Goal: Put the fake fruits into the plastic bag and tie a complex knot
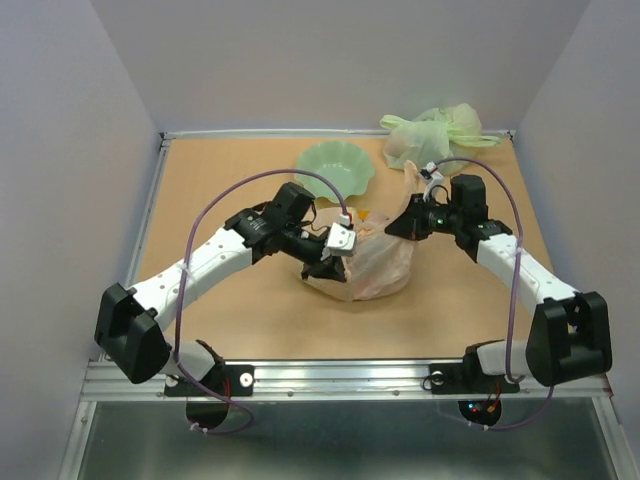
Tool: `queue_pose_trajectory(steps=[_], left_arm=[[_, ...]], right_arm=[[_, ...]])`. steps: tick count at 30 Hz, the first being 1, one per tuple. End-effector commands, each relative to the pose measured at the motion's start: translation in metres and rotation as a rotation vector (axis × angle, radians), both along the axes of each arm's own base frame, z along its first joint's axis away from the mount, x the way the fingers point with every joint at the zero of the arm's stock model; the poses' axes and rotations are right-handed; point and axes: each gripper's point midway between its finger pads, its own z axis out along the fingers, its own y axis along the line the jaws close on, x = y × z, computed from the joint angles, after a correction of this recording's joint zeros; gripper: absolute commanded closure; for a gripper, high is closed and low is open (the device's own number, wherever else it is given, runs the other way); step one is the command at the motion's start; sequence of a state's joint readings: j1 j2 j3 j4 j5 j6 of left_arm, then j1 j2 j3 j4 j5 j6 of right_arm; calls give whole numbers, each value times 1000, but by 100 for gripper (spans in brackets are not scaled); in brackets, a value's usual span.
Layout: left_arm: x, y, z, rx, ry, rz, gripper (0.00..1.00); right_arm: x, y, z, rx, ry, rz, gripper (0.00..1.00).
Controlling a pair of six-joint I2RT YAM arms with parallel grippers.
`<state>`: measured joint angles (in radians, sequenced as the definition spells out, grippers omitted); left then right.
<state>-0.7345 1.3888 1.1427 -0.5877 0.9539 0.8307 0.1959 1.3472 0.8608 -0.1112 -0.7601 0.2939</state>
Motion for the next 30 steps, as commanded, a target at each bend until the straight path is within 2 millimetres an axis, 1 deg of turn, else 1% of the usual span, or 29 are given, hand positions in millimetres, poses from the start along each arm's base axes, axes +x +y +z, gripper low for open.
queue_pose_trajectory(steps=[1,2,3,4,6,7,8,9,10,11,12,13,14,15,16,17,18,19,20,21,22,23,24,25,27,28,30], left_arm=[[17,-25,80,-166,108,171,100],[34,-29,101,-224,149,261,100],[45,-29,114,-258,170,314,100],[60,-32,136,-324,210,390,100],[88,-30,155,-379,250,524,100],[112,-27,159,-392,243,658,100],[123,-27,161,-397,259,710,100],[141,-28,162,-400,293,776,100],[158,-25,159,-402,302,857,100],[170,-24,155,-393,321,911,100],[186,-27,136,-353,357,958,100],[203,-21,137,-358,388,1027,100],[214,-19,128,-344,419,1069,100],[235,-16,110,-314,479,1152,100],[246,-14,102,-306,499,1183,100],[258,-16,78,-264,542,1218,100],[267,-14,74,-264,555,1244,100],[277,-9,67,-271,580,1285,100],[285,-7,61,-273,588,1308,100],[292,-6,47,-260,598,1338,100],[300,-1,41,-271,590,1383,100],[307,3,30,-261,596,1412,100],[310,5,25,-258,596,1427,100],[314,9,17,-247,595,1455,100],[316,12,0,-221,602,1484,100],[316,17,-13,-194,599,1518,100],[314,23,-31,-160,602,1551,100]], right_arm=[[-6,1,34,-8,-196,73,100],[-9,2,36,-12,-217,88,100],[-11,1,39,-22,-257,107,100],[-17,3,44,-19,-286,132,100],[-23,5,48,-30,-343,175,100],[-28,7,50,-35,-364,195,100],[-31,8,50,-42,-379,212,100],[-34,10,50,-61,-431,251,100],[-39,12,46,-71,-432,277,100],[-42,14,46,-77,-447,299,100],[-44,15,43,-97,-478,328,100],[-50,18,40,-102,-473,363,100],[-55,20,37,-108,-479,391,100],[-61,22,32,-128,-496,437,100],[-65,24,30,-138,-510,466,100],[-68,25,26,-151,-516,489,100],[-73,23,19,-180,-533,525,100],[-79,26,14,-193,-541,560,100],[-83,26,10,-210,-551,584,100],[-85,25,3,-239,-588,624,100],[-92,24,-5,-264,-580,653,100],[-94,23,-10,-287,-606,683,100],[-96,22,-14,-299,-616,701,100],[-101,19,-24,-322,-601,718,100],[-104,16,-36,-356,-624,754,100],[-107,13,-46,-379,-617,768,100],[-110,9,-56,-407,-629,794,100]])
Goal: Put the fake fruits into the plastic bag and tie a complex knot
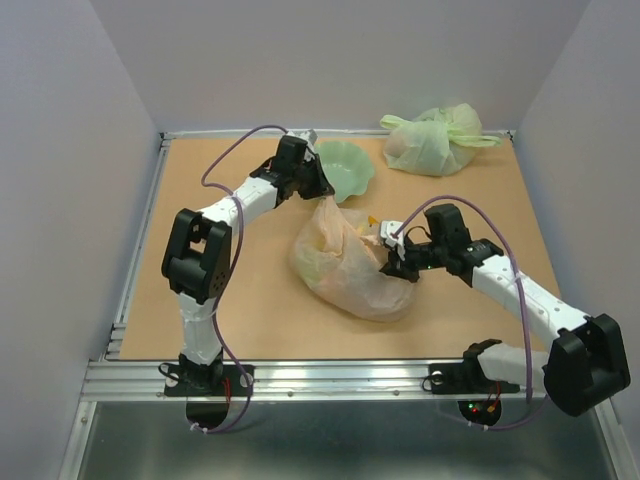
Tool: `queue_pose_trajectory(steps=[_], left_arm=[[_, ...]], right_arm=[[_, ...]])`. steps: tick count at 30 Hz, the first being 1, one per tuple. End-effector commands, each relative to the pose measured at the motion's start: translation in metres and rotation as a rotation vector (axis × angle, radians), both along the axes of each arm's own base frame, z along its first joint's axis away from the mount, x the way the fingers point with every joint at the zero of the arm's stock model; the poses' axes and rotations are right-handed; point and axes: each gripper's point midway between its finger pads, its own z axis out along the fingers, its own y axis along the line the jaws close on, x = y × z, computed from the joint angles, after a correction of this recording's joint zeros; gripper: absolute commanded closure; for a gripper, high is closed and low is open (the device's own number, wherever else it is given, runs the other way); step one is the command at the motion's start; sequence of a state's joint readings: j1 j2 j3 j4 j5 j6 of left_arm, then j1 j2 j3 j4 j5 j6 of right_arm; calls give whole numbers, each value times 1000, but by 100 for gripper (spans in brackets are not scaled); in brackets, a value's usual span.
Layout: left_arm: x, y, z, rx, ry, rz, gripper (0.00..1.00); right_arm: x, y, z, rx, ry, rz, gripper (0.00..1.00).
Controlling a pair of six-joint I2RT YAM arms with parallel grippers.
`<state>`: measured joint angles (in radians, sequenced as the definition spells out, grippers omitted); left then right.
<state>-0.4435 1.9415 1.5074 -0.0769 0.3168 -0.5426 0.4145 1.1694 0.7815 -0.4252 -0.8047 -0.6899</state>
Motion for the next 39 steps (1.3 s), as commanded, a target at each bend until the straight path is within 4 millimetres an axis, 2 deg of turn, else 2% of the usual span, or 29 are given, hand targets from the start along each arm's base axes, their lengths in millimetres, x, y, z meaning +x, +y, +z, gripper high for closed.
queue_pose_trajectory(steps=[1,4,7,8,9,10,11,12,13,15,16,17,18,19,21,22,30,31,35,39], left_arm=[[14,18,0,31,-55,113,100],[4,27,-24,64,-6,131,100],[-11,23,-31,50,17,69,100],[-11,16,-22,20,-14,25,100],[-15,9,-4,-9,-51,-20,100],[-20,0,10,-36,-78,-69,100],[-24,-6,36,-55,-162,-119,100],[-27,-10,52,-75,-203,-146,100],[-31,-13,63,-93,-231,-173,100],[-37,-16,95,-130,-322,-212,100],[-43,-18,99,-144,-332,-238,100],[-46,-18,110,-153,-359,-247,100],[-48,-18,113,-157,-367,-254,100],[-50,-18,114,-160,-371,-263,100],[-54,-17,118,-167,-378,-270,100],[-56,-17,117,-171,-374,-274,100],[-58,-19,117,-186,-367,-278,100],[-58,-19,117,-187,-364,-280,100],[-58,-21,117,-189,-367,-292,100],[-56,-23,116,-194,-362,-304,100]], right_arm=[[-22,-15,-37,-118,-41,98,99],[-22,-19,-48,-152,-61,120,100],[-16,-19,-46,-167,-83,114,99],[-13,-18,-43,-166,-84,105,100],[-3,-13,-28,-151,-101,85,99],[3,-12,-22,-155,-111,65,99],[15,-8,-4,-138,-131,40,100],[15,-8,-5,-143,-131,36,100],[24,-5,11,-130,-147,17,100],[31,-2,24,-115,-146,-5,98],[36,2,36,-95,-128,-40,93],[38,3,41,-86,-113,-57,79],[40,4,45,-77,-101,-72,74],[40,5,50,-69,-89,-93,59],[40,3,51,-65,-77,-115,44],[39,0,52,-69,-82,-132,33],[25,-23,48,-65,-59,-274,28],[21,-26,59,-39,-79,-298,27],[15,-44,64,-15,-107,-390,13],[10,-61,54,-22,-118,-454,10]])
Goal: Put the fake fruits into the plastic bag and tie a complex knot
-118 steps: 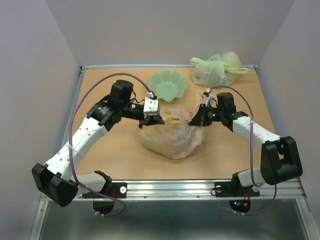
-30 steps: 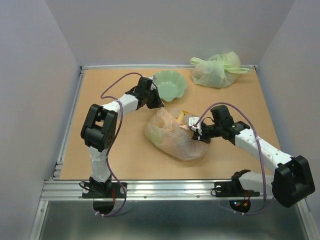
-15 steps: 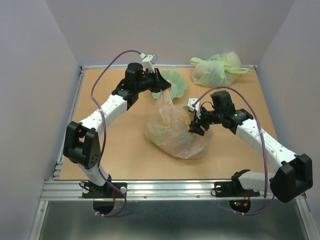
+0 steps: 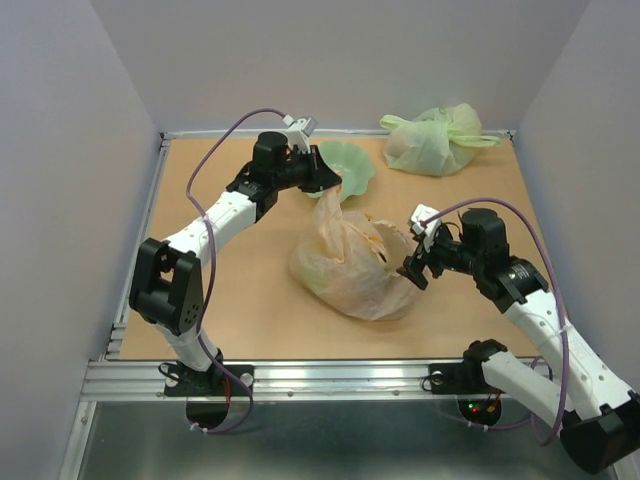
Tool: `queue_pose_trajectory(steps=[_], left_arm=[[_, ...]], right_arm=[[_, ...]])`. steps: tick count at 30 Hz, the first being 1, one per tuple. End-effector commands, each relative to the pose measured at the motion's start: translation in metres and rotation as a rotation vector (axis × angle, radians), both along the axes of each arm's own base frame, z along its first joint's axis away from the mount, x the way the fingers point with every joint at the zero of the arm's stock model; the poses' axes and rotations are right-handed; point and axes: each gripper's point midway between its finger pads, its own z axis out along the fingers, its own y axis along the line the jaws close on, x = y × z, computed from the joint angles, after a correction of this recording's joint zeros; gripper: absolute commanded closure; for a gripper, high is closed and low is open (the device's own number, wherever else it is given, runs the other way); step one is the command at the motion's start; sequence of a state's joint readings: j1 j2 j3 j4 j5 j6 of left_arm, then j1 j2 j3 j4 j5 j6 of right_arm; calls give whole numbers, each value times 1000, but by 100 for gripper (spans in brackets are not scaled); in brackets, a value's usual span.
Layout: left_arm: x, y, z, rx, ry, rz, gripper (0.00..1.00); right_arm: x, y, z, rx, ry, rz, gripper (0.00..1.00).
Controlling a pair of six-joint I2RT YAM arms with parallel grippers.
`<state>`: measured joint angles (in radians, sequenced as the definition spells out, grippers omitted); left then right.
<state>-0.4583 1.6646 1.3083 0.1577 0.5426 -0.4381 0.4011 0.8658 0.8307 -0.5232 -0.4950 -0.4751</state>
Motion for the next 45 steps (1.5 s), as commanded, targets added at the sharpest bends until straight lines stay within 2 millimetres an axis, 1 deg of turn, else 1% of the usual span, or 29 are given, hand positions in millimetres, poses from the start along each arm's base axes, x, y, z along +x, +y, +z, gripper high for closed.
queue_pose_trajectory(steps=[1,3,4,6,7,9,10,11,12,13,15,16,17,19,20,21,22,23,25,29,33,34,37,38,40,42,43,44,45], left_arm=[[0,-8,17,-28,-54,-47,100],[-1,-10,21,-38,-68,-65,100],[-3,-11,21,-43,-67,-78,100],[-3,-12,24,-52,-81,-85,100],[-3,-12,25,-56,-83,-88,100],[-3,-13,27,-61,-86,-92,100],[-1,-13,32,-65,-93,-87,100],[0,-13,34,-65,-99,-87,100],[2,-14,36,-65,-102,-85,100],[4,-15,46,-68,-114,-87,100],[9,-19,49,-71,-117,-93,100],[10,-21,52,-75,-122,-97,100],[12,-26,58,-83,-131,-107,100],[13,-33,62,-94,-132,-120,100],[12,-37,68,-105,-139,-136,100],[11,-41,66,-109,-130,-148,100],[7,-47,67,-116,-126,-168,100],[4,-50,68,-120,-130,-178,100],[-4,-58,67,-129,-124,-200,100],[-22,-68,63,-146,-126,-254,100],[-38,-74,72,-168,-176,-315,100],[-46,-76,76,-178,-193,-358,100],[-62,-82,89,-176,-279,-429,100],[-69,-84,92,-169,-311,-456,100],[-74,-83,100,-171,-342,-471,100],[-68,-79,108,-164,-360,-434,100],[-59,-70,111,-158,-370,-403,100],[-54,-63,112,-156,-374,-383,100],[-50,-53,124,-171,-406,-363,100]], right_arm=[[2,-18,-14,0,13,-99,10],[-2,-21,-17,21,15,-92,11],[1,-21,-15,42,4,-93,14],[4,-23,-25,47,10,-107,19],[12,-24,-21,71,-18,-119,29],[14,-21,-25,87,-12,-93,44],[13,-14,-18,121,-26,-47,51],[12,-9,-13,138,-26,-19,73],[15,-3,1,173,-38,1,86],[12,4,9,207,-28,40,100],[13,14,23,247,-14,83,100],[21,20,26,262,24,104,99],[16,28,31,292,58,162,100],[16,37,32,315,102,217,99],[18,43,29,324,137,249,99],[20,46,28,323,150,256,99],[21,51,25,319,163,268,100],[27,54,21,315,184,268,99],[33,56,15,310,205,268,100],[43,63,7,306,258,259,100],[46,66,6,321,306,247,100],[47,67,7,329,322,241,100],[50,69,14,342,332,235,100],[51,69,18,350,336,230,99],[50,70,22,356,337,232,100],[45,67,26,353,308,228,100],[43,65,27,349,295,220,100],[41,62,28,346,286,205,100],[37,58,26,341,277,181,100]])
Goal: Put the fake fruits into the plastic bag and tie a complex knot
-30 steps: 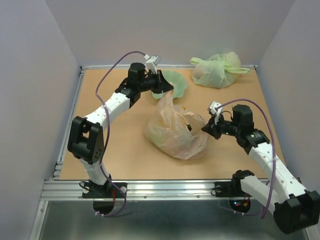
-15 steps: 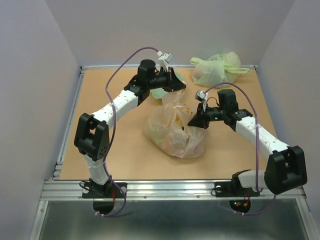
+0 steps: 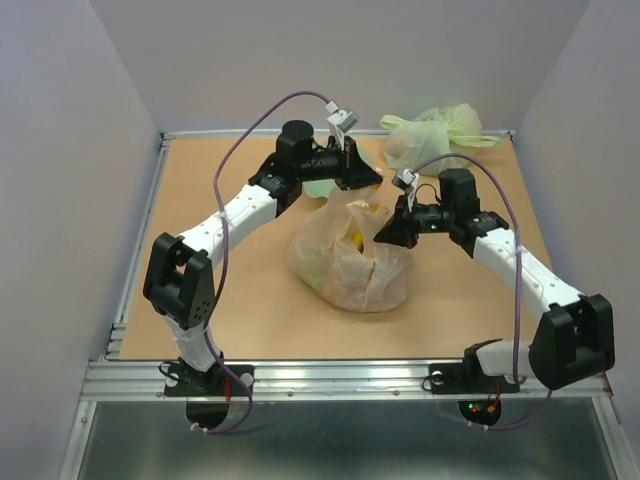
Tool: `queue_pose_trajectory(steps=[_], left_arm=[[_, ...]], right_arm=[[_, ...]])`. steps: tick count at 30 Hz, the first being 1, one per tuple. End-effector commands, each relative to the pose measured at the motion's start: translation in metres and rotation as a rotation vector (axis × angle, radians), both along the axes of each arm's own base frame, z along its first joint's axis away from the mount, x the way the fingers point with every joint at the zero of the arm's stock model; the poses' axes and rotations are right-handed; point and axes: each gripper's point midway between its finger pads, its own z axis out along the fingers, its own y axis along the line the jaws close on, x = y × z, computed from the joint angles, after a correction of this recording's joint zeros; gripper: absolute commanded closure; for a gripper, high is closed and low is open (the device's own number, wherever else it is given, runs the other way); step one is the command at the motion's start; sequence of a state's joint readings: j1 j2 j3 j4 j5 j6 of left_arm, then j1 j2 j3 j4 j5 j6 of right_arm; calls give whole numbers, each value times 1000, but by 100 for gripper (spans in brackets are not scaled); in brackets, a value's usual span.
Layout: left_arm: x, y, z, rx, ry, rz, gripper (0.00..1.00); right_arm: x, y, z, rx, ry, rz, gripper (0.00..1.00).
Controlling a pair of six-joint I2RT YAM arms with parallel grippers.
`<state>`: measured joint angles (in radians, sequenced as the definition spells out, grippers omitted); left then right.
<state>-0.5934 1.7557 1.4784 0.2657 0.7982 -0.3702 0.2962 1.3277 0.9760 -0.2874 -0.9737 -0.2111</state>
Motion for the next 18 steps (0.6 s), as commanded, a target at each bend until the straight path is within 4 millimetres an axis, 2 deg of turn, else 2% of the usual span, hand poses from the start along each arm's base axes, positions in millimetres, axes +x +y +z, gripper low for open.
queue_pose_trajectory(steps=[1,2,3,4,6,7,8,9,10,12,13,15,16,17,18], left_arm=[[6,46,68,-120,-205,33,100],[2,58,80,-138,-236,44,100],[5,64,71,-128,-230,48,100],[-2,77,72,-117,-278,44,100],[-16,86,70,-94,-330,20,100],[-33,92,81,-97,-388,-1,100],[-46,94,68,-68,-418,-55,100],[-61,97,74,-68,-458,-75,100],[-72,99,61,-41,-477,-118,100],[-93,102,57,-32,-525,-182,100],[-104,103,43,-9,-497,-233,100],[-120,99,32,17,-526,-292,100],[-133,90,28,25,-602,-352,100],[-141,88,19,61,-575,-375,100],[-152,78,12,72,-619,-427,100]], right_arm=[[-6,-6,33,33,-95,-49,100],[-8,-10,33,32,-92,-73,100],[-9,-13,33,33,-81,-89,100],[-8,-15,32,37,-50,-118,100],[-6,-16,32,41,-22,-142,100],[-2,-16,30,39,2,-160,100],[3,-16,27,37,44,-189,100],[8,-14,25,42,89,-205,99],[10,-13,24,45,117,-213,100],[15,-11,24,49,146,-223,100],[22,-9,22,53,183,-235,100],[28,-7,19,53,219,-248,100],[30,-6,19,55,232,-255,100],[33,-3,19,63,259,-256,100],[33,-2,21,68,264,-250,100]])
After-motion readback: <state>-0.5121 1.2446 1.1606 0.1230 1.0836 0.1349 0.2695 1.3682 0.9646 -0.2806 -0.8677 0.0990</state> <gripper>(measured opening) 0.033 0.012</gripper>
